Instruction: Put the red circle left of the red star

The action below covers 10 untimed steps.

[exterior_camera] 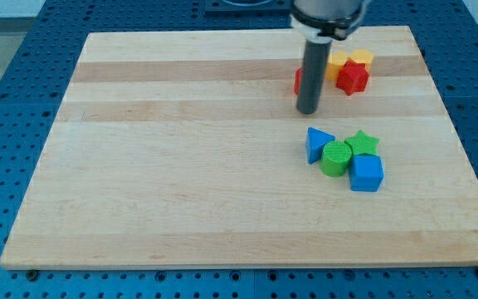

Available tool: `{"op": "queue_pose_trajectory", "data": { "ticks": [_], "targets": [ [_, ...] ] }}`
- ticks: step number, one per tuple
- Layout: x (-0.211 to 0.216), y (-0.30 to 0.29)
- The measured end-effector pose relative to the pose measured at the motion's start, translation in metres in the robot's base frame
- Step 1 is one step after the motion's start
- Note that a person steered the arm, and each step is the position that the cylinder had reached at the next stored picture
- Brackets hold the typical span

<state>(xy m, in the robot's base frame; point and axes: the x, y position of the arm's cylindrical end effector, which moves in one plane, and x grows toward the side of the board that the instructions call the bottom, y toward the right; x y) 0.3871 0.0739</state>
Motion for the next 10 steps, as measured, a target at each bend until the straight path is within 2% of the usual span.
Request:
{"op": "queue_pose_trajectory", "data": {
  "ticks": [2, 3, 6, 10],
  "targets": [
    [-0.012, -0.050],
    [-0.036, -0.027],
    [-0.060, 0.005],
    [-0.057, 0.020]
  ]
}}
